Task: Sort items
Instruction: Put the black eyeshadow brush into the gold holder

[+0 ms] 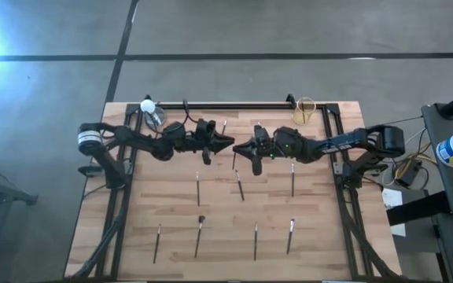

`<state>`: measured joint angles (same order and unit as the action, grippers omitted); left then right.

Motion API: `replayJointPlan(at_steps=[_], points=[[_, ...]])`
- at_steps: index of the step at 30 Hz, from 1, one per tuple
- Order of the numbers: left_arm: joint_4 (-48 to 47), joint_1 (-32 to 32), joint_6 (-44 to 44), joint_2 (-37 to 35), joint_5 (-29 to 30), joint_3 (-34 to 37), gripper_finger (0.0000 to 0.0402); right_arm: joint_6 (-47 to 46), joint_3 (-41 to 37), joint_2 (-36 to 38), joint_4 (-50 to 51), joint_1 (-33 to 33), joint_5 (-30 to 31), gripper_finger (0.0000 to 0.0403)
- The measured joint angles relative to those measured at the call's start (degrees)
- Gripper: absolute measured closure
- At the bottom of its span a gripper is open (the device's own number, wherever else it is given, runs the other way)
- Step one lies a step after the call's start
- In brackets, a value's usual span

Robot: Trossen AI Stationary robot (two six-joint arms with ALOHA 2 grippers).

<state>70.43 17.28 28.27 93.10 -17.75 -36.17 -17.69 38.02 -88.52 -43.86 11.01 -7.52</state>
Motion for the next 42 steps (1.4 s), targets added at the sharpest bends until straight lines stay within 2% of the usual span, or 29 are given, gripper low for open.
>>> replayJointPlan(at_steps=[4, 7, 11, 15, 18, 25, 30, 35, 42], points=[[-0.9, 0.4, -1.8, -2.0, 0.0, 2.4, 0.0328, 2.5, -1.0, 4.6, 5.1, 0.3, 3.1, 0.0389], [-0.9, 0.5, -2.7, -2.8, 0.0, 4.7, 0.0320, 5.1, -1.6, 10.4, 12.8, 1.2, 6.6, 0.0389], [-0.2, 0.5, -3.4, -3.3, -0.1, 7.5, 0.0319, 9.6, -1.8, 20.3, 26.3, 3.6, 14.4, 0.0389], [0.1, 0.5, -4.7, -3.3, -0.1, 9.4, 0.0319, 13.3, -1.8, 28.8, 38.9, 8.9, 24.8, 0.0390], [0.3, 0.5, -4.7, -3.3, -0.1, 10.0, 0.0319, 15.7, -2.1, 32.6, 43.2, 15.4, 29.0, 0.0390], [0.3, 0.5, -4.8, -3.3, 0.1, 10.2, 0.0319, 20.4, -3.5, 32.0, 38.6, 34.9, 26.2, 0.0390], [0.3, 0.5, -4.8, -3.3, 0.1, 10.3, 0.0319, 21.8, -4.2, 27.0, 32.6, 43.7, 20.8, 0.0390], [0.0, 0.5, -4.8, -3.3, 0.1, 10.3, 0.0319, 20.4, -4.4, 20.9, 30.0, 48.0, 17.5, 0.0390], [-0.9, 0.5, -4.5, -3.3, 0.1, 10.3, 0.0319, 16.8, -4.7, 14.7, 29.9, 48.4, 16.4, 0.0390]])
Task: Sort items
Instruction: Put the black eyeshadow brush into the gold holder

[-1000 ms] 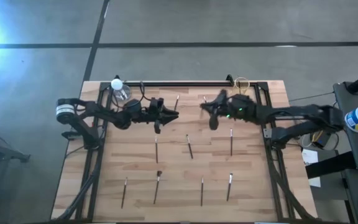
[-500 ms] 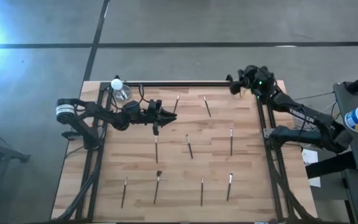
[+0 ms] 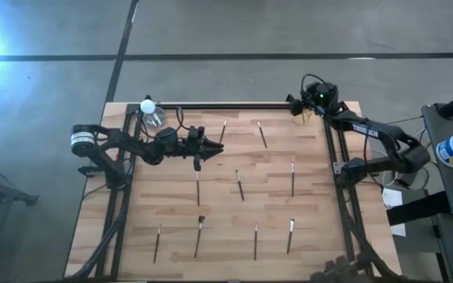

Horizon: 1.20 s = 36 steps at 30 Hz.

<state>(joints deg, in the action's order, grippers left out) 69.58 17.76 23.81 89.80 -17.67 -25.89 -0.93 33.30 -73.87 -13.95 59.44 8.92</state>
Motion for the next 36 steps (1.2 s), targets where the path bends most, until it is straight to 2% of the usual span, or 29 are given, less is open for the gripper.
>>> replayJointPlan(at_steps=[7, 12, 18, 22, 25, 28, 32, 36], points=[[-1.1, 0.0, 0.0, 0.0, 0.0, 0.0, 0.0319, -0.6, 0.0, -2.7, 0.0, 0.0, 0.1, 0.0386], [-1.7, 0.0, 0.0, 0.0, 0.4, 0.0, 0.0319, -1.8, 0.0, -2.9, 0.7, 0.2, 2.0, 0.0355], [-2.8, 0.0, -0.2, 0.0, 2.7, 0.0, 0.0319, -2.0, 0.0, 0.0, 3.6, 0.3, 3.6, 0.0316], [-3.5, 0.0, -0.2, 0.0, 2.9, 0.0, 0.0319, -1.9, 0.0, 3.9, 6.9, 0.2, 2.8, 0.0305], [-4.8, 0.0, -0.2, 0.0, 2.5, 0.0, 0.0319, -1.8, 0.0, 8.0, 9.8, -0.7, 2.8, 0.0316], [-6.3, 0.0, -0.3, 0.0, 2.3, 0.0, 0.0319, -1.7, -1.1, 12.8, 11.0, -3.2, 2.7, 0.0344], [-6.4, 0.0, 0.5, 0.0, 2.3, -0.1, 0.0319, -2.4, -4.0, 19.2, 11.2, -8.8, 1.9, 0.0385], [-8.1, 0.1, 0.9, 0.0, 3.3, -1.0, 0.0319, -5.0, -7.6, 24.1, 11.2, -15.6, 1.3, 0.0394]])
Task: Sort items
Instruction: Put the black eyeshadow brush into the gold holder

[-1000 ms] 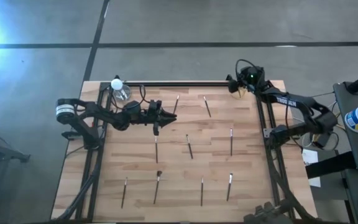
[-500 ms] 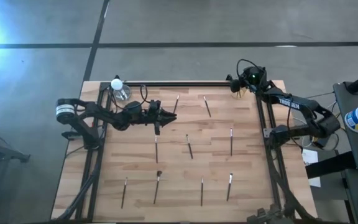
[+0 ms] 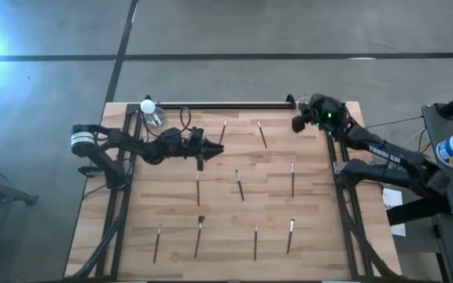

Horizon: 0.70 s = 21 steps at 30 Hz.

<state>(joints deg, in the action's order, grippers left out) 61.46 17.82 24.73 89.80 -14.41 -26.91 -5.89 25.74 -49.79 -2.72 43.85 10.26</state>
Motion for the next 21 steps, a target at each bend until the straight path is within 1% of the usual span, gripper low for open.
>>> replayJointPlan(at_steps=[8, 11, 14, 17, 21], points=[[-4.6, 0.0, -0.3, 0.0, 0.1, -1.5, 0.0323, -4.5, -5.3, 4.3, -1.2, -12.7, 0.2, 0.0394], [-4.5, -0.1, -0.3, 0.0, 0.2, -1.2, 0.0336, -6.6, -6.3, 4.6, -0.9, -16.4, 0.2, 0.0394], [-4.5, -0.1, -1.0, 0.0, 0.7, -1.0, 0.0361, -7.9, -6.4, 4.6, -0.4, -19.8, 0.7, 0.0394], [-3.7, -0.1, -1.1, 0.0, 2.7, -1.0, 0.0391, -9.2, -5.7, 4.6, 1.8, -23.6, 4.9, 0.0394], [-2.5, -0.1, -2.3, 0.0, 3.6, -0.9, 0.0399, -12.2, -2.7, 4.6, 9.1, -28.0, 12.0, 0.0394]])
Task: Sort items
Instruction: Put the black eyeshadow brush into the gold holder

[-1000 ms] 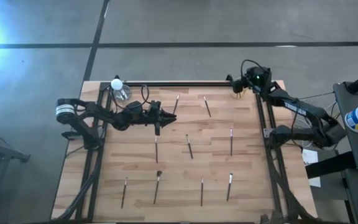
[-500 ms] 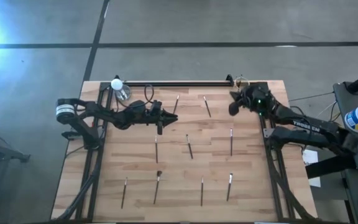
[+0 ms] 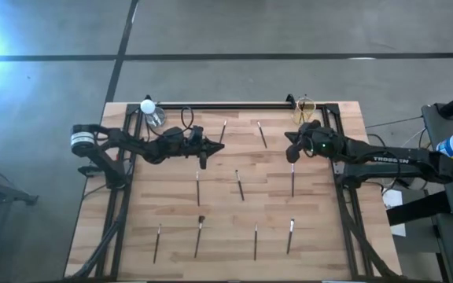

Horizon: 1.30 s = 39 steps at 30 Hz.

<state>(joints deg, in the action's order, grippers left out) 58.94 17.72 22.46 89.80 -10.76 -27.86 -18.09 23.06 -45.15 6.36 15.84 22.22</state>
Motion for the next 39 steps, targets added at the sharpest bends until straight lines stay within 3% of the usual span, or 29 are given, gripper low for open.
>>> replayJointPlan(at_steps=[14, 20, 25, 30, 39], points=[[13.8, 1.3, -3.9, 0.0, -3.3, 7.2, 0.0401, -18.7, 1.2, -2.9, 10.7, -8.3, 3.4, 0.0394], [15.1, 2.2, -6.6, 0.0, -4.1, 8.7, 0.0401, -26.6, 4.3, -5.2, 25.5, -8.6, -1.5, 0.0394], [15.1, 2.1, -6.1, 0.0, -5.3, 8.7, 0.0401, -27.2, 6.1, -7.6, 29.6, -8.7, -8.7, 0.0390], [15.1, 1.9, -5.4, 0.0, -6.8, 8.7, 0.0401, -31.7, 7.5, -10.8, 32.6, -8.7, -11.9, 0.0358], [14.7, 1.9, -5.3, 0.0, -6.8, 8.7, 0.0401, -51.1, 7.2, -19.0, 32.3, -8.2, -11.8, 0.0288]])
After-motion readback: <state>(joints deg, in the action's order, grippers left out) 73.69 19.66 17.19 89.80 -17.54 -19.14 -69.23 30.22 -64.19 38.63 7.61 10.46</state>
